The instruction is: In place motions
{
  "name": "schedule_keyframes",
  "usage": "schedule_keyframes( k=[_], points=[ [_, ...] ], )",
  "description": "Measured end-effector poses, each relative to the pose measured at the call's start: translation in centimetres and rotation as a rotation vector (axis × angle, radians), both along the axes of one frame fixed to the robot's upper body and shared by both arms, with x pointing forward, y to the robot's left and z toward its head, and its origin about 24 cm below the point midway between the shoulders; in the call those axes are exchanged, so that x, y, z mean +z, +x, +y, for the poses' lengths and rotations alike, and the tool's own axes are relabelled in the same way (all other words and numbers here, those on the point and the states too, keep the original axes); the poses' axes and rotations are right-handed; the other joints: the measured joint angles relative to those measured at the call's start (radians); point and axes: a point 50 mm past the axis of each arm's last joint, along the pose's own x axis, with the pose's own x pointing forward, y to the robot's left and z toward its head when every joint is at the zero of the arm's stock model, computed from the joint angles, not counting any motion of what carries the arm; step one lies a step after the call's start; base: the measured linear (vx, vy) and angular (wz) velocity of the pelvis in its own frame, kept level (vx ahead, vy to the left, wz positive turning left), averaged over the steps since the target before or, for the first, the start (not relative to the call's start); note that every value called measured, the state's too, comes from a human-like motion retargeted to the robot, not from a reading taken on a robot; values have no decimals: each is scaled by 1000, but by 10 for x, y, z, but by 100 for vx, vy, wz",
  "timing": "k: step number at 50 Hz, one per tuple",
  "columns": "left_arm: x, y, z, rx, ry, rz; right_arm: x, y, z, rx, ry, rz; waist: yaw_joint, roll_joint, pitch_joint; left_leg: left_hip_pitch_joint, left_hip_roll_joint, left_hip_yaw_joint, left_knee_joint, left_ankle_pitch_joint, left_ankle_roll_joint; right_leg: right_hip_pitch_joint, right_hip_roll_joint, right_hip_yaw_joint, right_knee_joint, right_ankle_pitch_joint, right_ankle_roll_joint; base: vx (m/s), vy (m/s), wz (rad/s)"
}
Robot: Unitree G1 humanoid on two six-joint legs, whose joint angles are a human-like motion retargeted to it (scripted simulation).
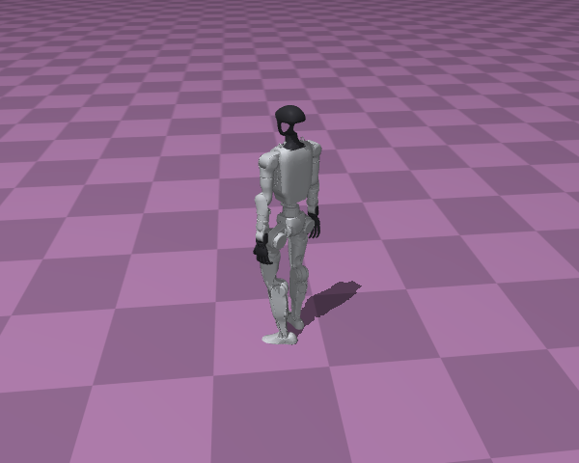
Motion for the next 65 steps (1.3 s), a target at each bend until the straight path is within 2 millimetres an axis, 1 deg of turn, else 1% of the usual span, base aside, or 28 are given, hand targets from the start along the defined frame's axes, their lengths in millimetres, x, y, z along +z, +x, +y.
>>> schedule_keyframes(
  k=[5, 7, 10, 12, 14, 16, 17, 18, 20, 23, 26, 27, 28, 30, 32, 33, 35, 37, 39, 42, 46, 50, 52, 58, 62, 65],
  points=[
    [2, 45, 13, -107, 12, -135, -1, -19, 1, -60, -12, 31, -30, 14, -37, -21, -36, -43, -40, -15, 22, 11, -19, -46, -33, 14, 31, 36, 29, 45],
    [4, 69, 17, -158, 16, -199, -1, -25, 3, -99, -8, 39, 0, 10, -33, -24, -59, -46, -46, -22, 44, 8, -37, -46, -21, 13, 41, 31, 25, 15],
    [8, 94, 18, -221, 19, -268, -1, -34, 3, -130, -7, 51, 37, 2, -27, -27, -81, -58, -38, -39, 63, 12, -66, -56, -5, 9, 55, 33, 22, 21],
    [9, 103, 16, -247, 18, -297, -1, -37, 2, -122, -12, 60, 53, 5, -28, -33, -92, -68, -35, -47, 73, 9, -84, -68, 11, 5, 66, 33, 27, 25],
    [9, 106, 14, -258, 18, -310, -1, -39, 0, -109, -19, 64, 64, 9, -27, -37, -102, -78, -36, -53, 82, 5, -100, -73, 34, -2, 74, 33, 29, 22],
    [8, 103, 11, -248, 16, -302, -1, -38, 0, -96, -21, 61, 71, 16, -24, -44, -108, -89, -38, -55, 91, -6, -113, -66, 72, -16, 81, 25, 22, 28],
    [7, 98, 10, -237, 14, -288, -1, -36, 0, -90, -21, 57, 72, 22, -22, -48, -109, -98, -40, -54, 96, -15, -117, -58, 97, -26, 77, 19, 13, 38],
    [5, 93, 8, -222, 9, -267, -1, -34, 1, -86, -19, 51, 72, 29, -20, -53, -107, -107, -41, -51, 99, -28, -115, -46, 123, -37, 59, 21, 12, 36],
    [3, 77, 5, -192, -9, -201, -2, -30, 3, -82, -9, 37, 76, 37, -15, -59, -103, -121, -44, -47, 104, -50, -100, -7, 167, -53, 26, 22, 9, 35],
    [1, 49, 2, -158, -37, -71, -2, -23, 9, -83, 18, 11, 73, 34, 0, -66, -109, -158, -43, -42, 112, -74, -52, 115, 198, -52, 33, 13, -1, 61],
    [1, 21, -2, -127, -42, 39, -3, -18, 13, -62, 39, -11, 55, 17, 18, -68, -131, -209, -41, -39, 121, -74, 5, 268, 156, -27, 62, 9, -5, 91],
    [2, 12, -3, -117, -40, 64, -3, -16, 14, -48, 44, -18, 48, 10, 24, -68, -139, -226, -41, -38, 123, -73, 20, 310, 132, -5, 56, 4, -5, 92],
    [2, 5, -4, -105, -38, 83, -3, -14, 15, -32, 46, -23, 43, 4, 27, -67, -144, -241, -43, -37, 124, -72, 38, 347, 108, 40, 17, 4, -5, 73],
    [3, -8, -6, -89, -40, 109, -3, -13, 16, -4, 46, -25, 46, -3, 22, -70, -149, -255, -47, -37, 124, -63, 65, 429, 91, 40, -15, 4, -5, 53],
    [3, -21, -10, -78, -53, 143, -3, -14, 13, 18, 39, -14, 58, -14, 10, -77, -169, -284, -51, -38, 129, -43, 13, 279, 43, 54, 35, 3, -2, 66],
    [4, -26, -12, -72, -57, 157, -3, -16, 12, 23, 36, -7, 72, -16, 5, -77, -172, -291, -52, -40, 128, -28, 4, 269, 21, 62, 55, 1, 0, 37],
    [4, -32, -16, -59, -64, 173, -2, -19, 10, 29, 28, 3, 106, -16, -2, -77, -168, -287, -51, -46, 125, -12, -10, 245, -6, 69, 77, 0, 0, 0],
    [4, -38, -21, -32, -78, 178, -2, -20, 8, 33, 19, 11, 124, -16, -5, -74, -171, -299, -50, -52, 127, -8, -14, 201, -8, 66, 64, 0, 0, 0],
    [4, -42, -26, -3, -96, 173, -2, -16, 7, 36, 14, 15, 150, -17, -11, -71, -174, -290, -52, -60, 129, -14, 6, 237, 4, 60, 38, 0, 0, 0],
    [3, -43, -30, 17, -101, 168, -1, -5, 8, 37, 25, 0, 150, -8, -7, -64, -169, -302, -47, -67, 125, -9, 3, 242, 17, 53, 36, 1, 0, 16],
    [3, -40, -31, -7, -109, 171, -1, 11, 13, 81, 58, -40, 130, 6, -30, -61, -171, -323, -45, -80, 127, 6, 11, 215, 6, 49, 24, 9, 1, 24],
    [1, -26, -26, -56, -101, 127, -1, 18, 19, 110, 82, -72, 144, 10, -43, -55, -165, -317, -44, -92, 123, 10, 14, 224, 8, 49, 21, 7, 0, -5],
    [-1, -13, -22, -72, -89, 81, -1, 20, 23, 123, 98, -76, 149, 12, -48, -54, -162, -315, -44, -99, 122, 9, 17, 223, 10, 49, 18, 0, 0, 0],
    [-3, 22, -17, -81, -87, -27, -2, 14, 27, 135, 106, -48, 141, 17, -58, -53, -152, -323, -45, -112, 112, 9, 24, 218, 13, 50, 12, 0, -2, 2],
    [-3, 39, -13, -109, -93, -79, -3, 4, 25, 114, 96, -20, 129, 19, -65, -52, -147, -331, -49, -116, 103, 11, 31, 208, 12, 51, 5, -1, -7, 8],
    [-2, 45, -11, -137, -85, -102, -3, -5, 21, 85, 82, 3, 119, 20, -67, -50, -142, -337, -50, -119, 96, 16, 36, 204, 11, 51, -1, 0, -7, 10]
  ],
)
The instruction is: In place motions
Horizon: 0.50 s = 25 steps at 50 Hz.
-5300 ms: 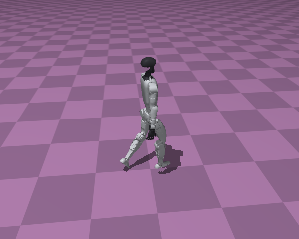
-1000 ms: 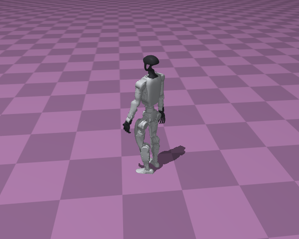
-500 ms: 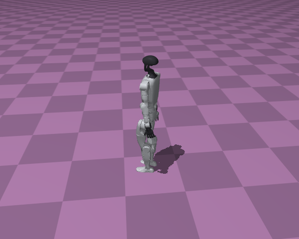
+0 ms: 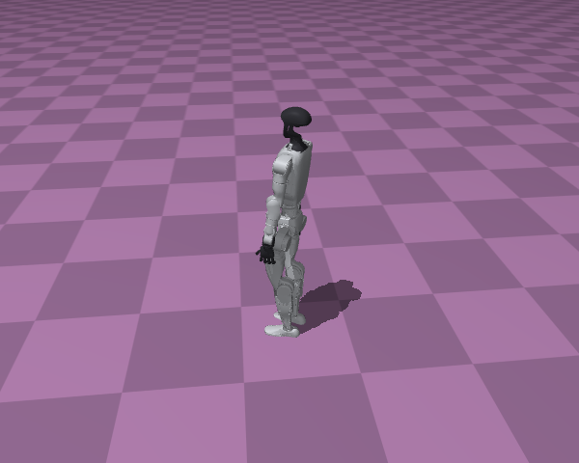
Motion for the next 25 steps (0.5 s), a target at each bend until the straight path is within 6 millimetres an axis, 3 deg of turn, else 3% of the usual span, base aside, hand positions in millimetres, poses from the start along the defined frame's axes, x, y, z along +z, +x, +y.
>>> schedule_keyframes(
  k=[5, 16, 25],
  points=[
    [0, -4, 1, -18, 5, 11, 1, -17, -8, -58, -33, 53, -10, 7, -7, 6, 7, -2, -4, -5, -11, 7, 11, -1, -4, 1, -12, 0, -3, 2],
    [1, -46, -8, 23, -2, 150, 3, -45, -18, -144, -73, 153, -17, 27, -19, 8, 32, 18, -7, -10, -42, 13, 33, 4, -14, 11, -39, 2, 1, 0],
    [0, -51, -11, 49, -1, 158, 3, -47, -14, -144, -45, 168, 5, 15, -1, -20, 46, -20, 16, -10, -53, 17, 43, -12, -18, 18, -57, -11, -6, 23]
  ],
)
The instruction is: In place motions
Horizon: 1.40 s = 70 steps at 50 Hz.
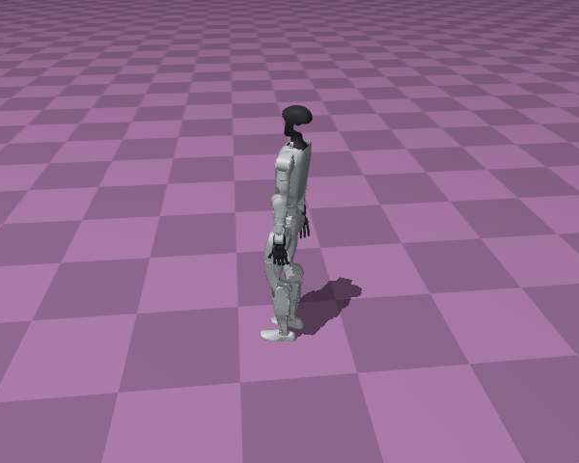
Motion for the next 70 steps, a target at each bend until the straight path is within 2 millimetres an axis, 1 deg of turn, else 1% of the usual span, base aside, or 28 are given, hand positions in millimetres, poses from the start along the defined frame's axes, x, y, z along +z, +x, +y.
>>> schedule_keyframes(
  k=[7, 17, 21, 23, 28, 34, 37, 38, 42, 45, 48, 52, 55, 57, 60, 63, 66, 68, 70],
  points=[
    [-1, 8, -1, -20, -2, -30, -1, 17, -1, 32, 5, -62, 25, -10, 27, -41, 6, -39, 39, 5, -9, 5, -6, -32, -8, 9, -8, -19, -2, 32],
    [-3, 26, -1, -69, 7, -99, 0, 55, -10, 59, -2, -192, 49, -20, 91, -113, -10, -94, 90, 53, -24, -13, -37, -70, -14, 30, -5, -17, -1, 46],
    [-3, 23, -4, -78, 1, -87, 1, 64, -14, 63, -13, -215, 54, -14, 107, -140, -24, -129, 112, 64, -37, -35, -49, -63, -3, 26, 5, -15, 4, 44],
    [-3, 20, -6, -79, -2, -73, 2, 66, -17, 65, -19, -219, 56, -8, 113, -150, -28, -134, 121, 63, -34, -41, -50, -60, -1, 23, 9, -9, 5, 29],
    [-2, 4, -9, -75, -10, -14, 2, 63, -18, 61, -30, -208, 61, -5, 116, -166, -24, -128, 150, 31, -10, -52, -64, -52, 2, 23, 20, 0, 1, 3],
    [1, -16, -9, -6, -18, 46, 0, 51, -10, 54, -8, -171, 53, -23, 118, -151, 7, -103, 168, -26, -5, -44, -88, -59, -5, 37, 33, 19, -3, -15],
    [2, -22, -6, 47, -5, 57, -1, 44, -7, 58, -3, -158, 49, -38, 120, -116, 8, -110, 177, -43, -10, -31, -104, -72, -10, 41, 43, 26, 2, -32],
    [2, -22, -4, 61, 2, 56, -1, 42, -6, 60, -4, -156, 51, -41, 118, -102, 14, -99, 175, -55, -26, -29, -105, -75, -11, 42, 48, 27, 8, -51],
    [3, -25, 3, 85, 26, 58, -1, 31, -8, 89, -8, -131, 59, -46, 92, -45, 5, -33, 101, -81, 6, -29, -107, -65, -8, 39, 68, 32, 14, -71],
    [3, -19, 10, 82, 39, 42, -1, 30, -11, 114, -18, -128, 33, -54, 80, -29, -1, -2, 81, -92, 15, -37, -124, -54, 5, 35, 86, 21, 12, -55],
    [3, -1, 22, 45, 64, -17, -1, 37, -11, 95, -16, -169, 18, -60, 92, -3, -17, 22, 58, -102, 40, -42, -132, -46, 19, 39, 104, 16, 11, -51],
    [4, 24, 36, -4, 99, -102, -1, 44, -8, 71, 2, -216, 32, -68, 85, 14, -25, 84, 34, -116, 63, -67, -141, -16, 36, 64, 132, 13, 10, -84],
    [5, 40, 43, 1, 120, -159, -1, 51, -5, 69, 8, -247, 39, -65, 83, 17, -16, 130, 21, -122, 74, -92, -135, 10, 67, 50, 124, -4, 5, -84],
    [6, 49, 45, 14, 120, -188, -1, 54, -3, 76, 11, -255, 40, -60, 80, 14, -8, 154, 14, -124, 81, -105, -137, -33, 101, 17, 109, -9, 9, -67],
    [6, 54, 46, 23, 114, -201, -1, 54, -1, 102, 23, -247, 26, -48, 71, 12, 1, 167, 4, -124, 88, -100, -134, -117, 138, -15, 81, -10, 8, -31],
    [6, 55, 46, 14, 119, -197, -2, 51, 1, 126, 31, -232, 13, -40, 62, 9, 5, 173, 3, -128, 92, -87, -105, -91, 166, -12, 81, -9, 8, -12],
    [6, 52, 43, -11, 111, -185, -2, 43, 2, 134, 30, -210, -4, -42, 49, 6, -4, 165, 6, -133, 95, -66, -63, -31, 152, -30, 51, -4, 2, 6],
    [5, 49, 41, -29, 100, -173, -2, 37, 2, 132, 30, -188, -5, -50, 42, 7, -19, 164, 6, -137, 98, -47, -65, -64, 112, -41, 27, 0, 0, 0],
    [4, 44, 38, -40, 92, -156, -2, 30, 2, 125, 29, -165, 17, -63, 32, 11, -35, 182, 6, -143, 97, -30, -81, -107, 74, -35, 26, -3, 4, -38]
  ],
)
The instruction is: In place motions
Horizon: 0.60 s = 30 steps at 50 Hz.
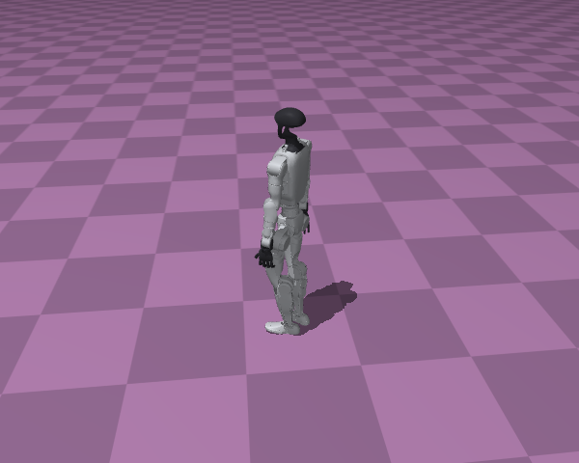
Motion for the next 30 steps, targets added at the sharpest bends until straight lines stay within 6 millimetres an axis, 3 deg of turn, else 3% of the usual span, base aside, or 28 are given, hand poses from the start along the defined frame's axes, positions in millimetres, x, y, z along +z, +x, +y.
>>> schedule_keyframes(
  k=[4, 8, 15, 20, 25, 30],
  points=[
    [-3, -12, -17, 14, -34, 55, 1, -10, -7, -22, -19, 45, 36, 9, -12, -5, -4, 17, 0, -3, -3, 4, -3, 31, -40, 27, 31, -10, 5, -19],
    [-5, -30, -32, 43, -80, 104, 2, -10, -13, -30, -52, 52, 11, 29, -17, -11, -4, 6, -2, 1, -5, 7, 9, 15, -55, 31, 11, -10, 0, 17],
    [-3, -47, -34, -20, -73, 178, 1, -5, -8, -106, -28, 31, 11, 35, 4, -27, 1, -21, 11, 15, -16, 8, 8, 11, -57, 35, 0, -13, -4, 24],
    [-5, -35, -33, -28, -71, 132, 1, 3, -9, -69, -24, 18, 21, 29, 38, -75, 12, -55, 89, 17, -40, 7, -3, 11, -69, 48, 2, -16, -4, 40],
    [-5, -17, -27, -80, -60, 80, 2, 7, -14, -31, -40, -7, 17, 18, 54, -157, 1, -197, 200, 14, -34, -6, -38, -29, -75, 52, 12, -9, 1, 74],
    [-3, -15, -18, -93, -28, 71, 2, 8, -17, -27, -62, -10, 42, 7, 72, -156, 39, -130, 169, 3, -16, -5, -54, -27, -75, 55, 19, 5, 7, -6]
  ],
)
